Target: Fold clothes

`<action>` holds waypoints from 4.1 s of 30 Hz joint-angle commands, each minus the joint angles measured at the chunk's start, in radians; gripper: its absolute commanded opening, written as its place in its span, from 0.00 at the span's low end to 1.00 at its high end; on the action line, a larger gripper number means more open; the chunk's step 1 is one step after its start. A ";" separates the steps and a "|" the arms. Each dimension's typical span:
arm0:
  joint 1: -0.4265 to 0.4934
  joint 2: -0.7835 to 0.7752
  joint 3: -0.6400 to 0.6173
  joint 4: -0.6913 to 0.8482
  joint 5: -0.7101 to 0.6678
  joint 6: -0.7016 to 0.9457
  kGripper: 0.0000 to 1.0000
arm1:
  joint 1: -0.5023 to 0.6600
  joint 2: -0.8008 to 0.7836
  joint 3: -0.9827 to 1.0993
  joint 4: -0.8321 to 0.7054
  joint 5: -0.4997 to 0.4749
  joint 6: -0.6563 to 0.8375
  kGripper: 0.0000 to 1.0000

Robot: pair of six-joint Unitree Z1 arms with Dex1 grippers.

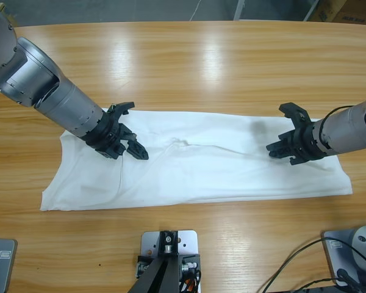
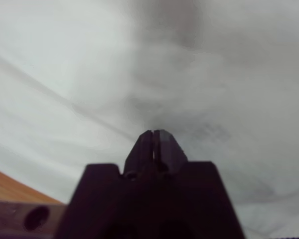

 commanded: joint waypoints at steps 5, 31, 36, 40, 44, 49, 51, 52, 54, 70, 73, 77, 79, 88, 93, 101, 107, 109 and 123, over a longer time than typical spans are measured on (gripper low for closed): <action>-0.012 0.018 0.017 0.019 -0.019 0.098 0.00 | -0.020 0.012 0.032 -0.007 0.018 -0.006 0.00; -0.010 0.173 -0.534 0.501 -0.022 0.463 0.00 | -0.022 0.040 0.051 -0.046 0.019 -0.001 0.00; -0.008 0.271 -0.694 0.630 -0.060 0.531 0.00 | -0.028 0.054 0.053 -0.058 0.020 -0.002 0.00; -0.008 0.319 -0.791 0.711 -0.064 0.581 0.00 | -0.040 0.066 0.053 -0.069 0.026 -0.003 0.00; -0.007 0.365 -0.898 0.794 -0.050 0.625 0.00 | -0.045 0.074 0.053 -0.077 0.029 -0.004 0.00; -0.007 0.422 -1.022 0.916 -0.011 0.695 0.00 | -0.046 0.076 0.055 -0.077 0.032 -0.004 0.00; -0.007 0.446 -1.020 0.934 -0.012 0.708 0.00 | -0.046 0.076 0.055 -0.077 0.032 -0.005 0.00; -0.007 0.460 -1.019 0.943 -0.013 0.712 0.00 | -0.046 0.074 0.055 -0.077 0.033 -0.005 0.00; -0.007 0.470 -1.020 0.947 -0.013 0.718 0.00 | -0.046 0.068 0.056 -0.076 0.035 -0.004 0.00; -0.008 0.566 -1.143 1.010 0.035 0.635 0.00 | -0.052 0.087 0.051 -0.075 0.036 -0.006 0.00; -0.023 0.576 -1.202 1.011 0.030 0.655 0.00 | -0.054 0.094 0.048 -0.075 0.036 -0.008 0.00; -0.036 0.588 -1.260 1.011 0.030 0.682 0.00 | -0.056 0.100 0.047 -0.077 0.036 -0.009 0.00; -0.039 0.600 -1.252 1.021 0.026 0.680 0.00 | -0.056 0.103 0.047 -0.077 0.036 -0.009 0.00; -0.095 0.585 -1.249 1.063 0.200 0.740 0.00 | -0.059 0.110 0.044 -0.078 0.038 -0.011 0.00; -0.102 0.607 -1.256 1.060 0.162 0.728 0.22 | -0.059 0.112 0.044 -0.078 0.042 -0.012 0.00; -0.096 0.502 -1.318 0.993 0.238 0.685 0.97 | -0.059 0.103 0.045 -0.081 0.040 -0.018 0.00; -0.055 0.320 -1.074 0.850 0.227 0.689 0.96 | -0.059 0.079 0.050 -0.081 0.030 -0.018 0.06; -0.018 0.187 -0.790 0.668 0.226 0.671 0.94 | -0.059 0.082 0.049 -0.081 0.031 -0.018 0.06; 0.203 0.045 -0.265 0.344 0.057 0.503 0.86 | -0.059 0.101 0.051 -0.082 0.035 -0.018 0.06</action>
